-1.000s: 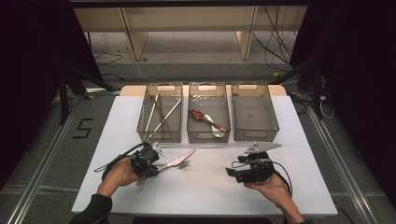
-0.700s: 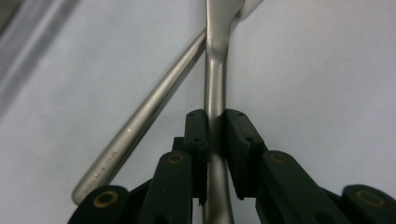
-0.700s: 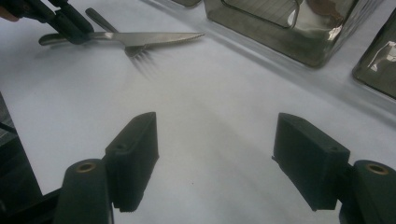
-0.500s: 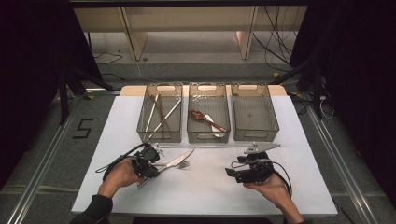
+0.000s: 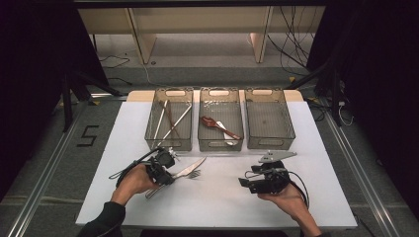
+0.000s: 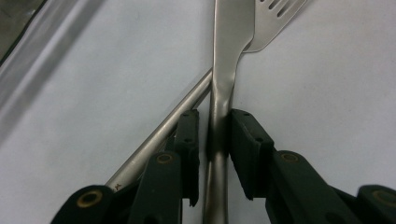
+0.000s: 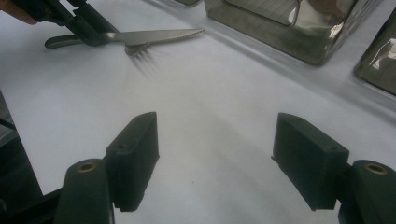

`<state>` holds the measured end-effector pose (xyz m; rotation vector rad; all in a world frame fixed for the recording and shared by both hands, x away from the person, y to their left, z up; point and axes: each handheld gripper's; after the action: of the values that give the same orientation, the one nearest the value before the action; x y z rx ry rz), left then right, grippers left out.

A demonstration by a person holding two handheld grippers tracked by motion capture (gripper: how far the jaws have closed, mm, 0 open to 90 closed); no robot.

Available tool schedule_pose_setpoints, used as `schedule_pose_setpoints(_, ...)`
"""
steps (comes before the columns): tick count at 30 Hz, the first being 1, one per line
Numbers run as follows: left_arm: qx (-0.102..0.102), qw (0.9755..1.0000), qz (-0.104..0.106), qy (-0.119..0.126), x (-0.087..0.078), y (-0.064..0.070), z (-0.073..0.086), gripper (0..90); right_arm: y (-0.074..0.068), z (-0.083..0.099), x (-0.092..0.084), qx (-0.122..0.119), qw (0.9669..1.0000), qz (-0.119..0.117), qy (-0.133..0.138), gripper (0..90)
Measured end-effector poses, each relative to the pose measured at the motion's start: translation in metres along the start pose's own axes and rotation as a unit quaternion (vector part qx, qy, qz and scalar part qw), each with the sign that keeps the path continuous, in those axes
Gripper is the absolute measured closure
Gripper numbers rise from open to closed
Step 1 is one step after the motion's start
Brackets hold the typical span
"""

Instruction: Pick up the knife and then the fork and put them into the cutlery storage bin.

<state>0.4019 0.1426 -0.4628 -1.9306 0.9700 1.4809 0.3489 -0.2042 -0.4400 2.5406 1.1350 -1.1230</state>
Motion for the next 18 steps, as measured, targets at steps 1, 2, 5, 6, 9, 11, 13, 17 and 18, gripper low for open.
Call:
schedule_pose_setpoints(1, 0.003, 1.0000, -0.003, -0.004, 0.0001, 0.0015, -0.0013, 72.5, -0.0002, 0.0000, 0.0002, 0.000, 1.0000, 0.000, 0.000, 31.8)
schedule_pose_setpoints(2, 0.011, 0.9999, -0.005, -0.007, 0.0002, 0.0030, -0.0023, 74.0, -0.0004, -0.0001, 0.0002, 0.000, 1.0000, 0.000, 0.000, 31.8)
schedule_pose_setpoints(5, 0.021, 0.9997, -0.008, -0.009, 0.0002, 0.0056, -0.0029, 78.7, -0.0007, -0.0005, -0.0003, -0.002, 1.0000, 0.001, 0.000, 31.9)
schedule_pose_setpoints(6, 0.023, 0.9997, -0.008, -0.006, 0.0001, 0.0054, -0.0025, 79.1, -0.0007, -0.0006, -0.0005, -0.002, 1.0000, 0.000, 0.001, 31.9)
schedule_pose_setpoints(9, 0.027, 0.9996, -0.011, -0.001, -0.0004, 0.0065, -0.0007, 79.4, -0.0005, -0.0004, -0.0004, -0.001, 1.0000, 0.000, 0.001, 31.9)
schedule_pose_setpoints(11, 0.026, 0.9996, -0.005, 0.008, -0.0009, 0.0055, 0.0000, 79.5, -0.0002, -0.0004, -0.0004, -0.001, 1.0000, -0.001, 0.000, 31.9)
schedule_pose_setpoints(13, 0.022, 0.9996, 0.004, 0.018, -0.0029, 0.0049, 0.0005, 79.6, -0.0001, -0.0002, -0.0004, 0.000, 1.0000, 0.000, 0.001, 31.9)
schedule_pose_setpoints(17, 0.024, 0.9992, 0.017, 0.028, -0.0072, 0.0065, 0.0009, 79.7, 0.0002, -0.0001, -0.0014, 0.001, 1.0000, -0.001, 0.001, 31.9)
schedule_pose_setpoints(18, 0.024, 0.9990, 0.016, 0.034, -0.0086, 0.0071, 0.0008, 79.7, 0.0000, -0.0002, -0.0015, 0.000, 1.0000, -0.001, 0.002, 32.0)
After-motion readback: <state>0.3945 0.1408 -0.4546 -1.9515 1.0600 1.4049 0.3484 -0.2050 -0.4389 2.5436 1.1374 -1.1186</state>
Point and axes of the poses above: each handheld gripper's, and its own axes: x roughly forward along the jaws, z roughly out of its underside, y roughly to its right, and after that the axes turned 1 degree about z, right-handed
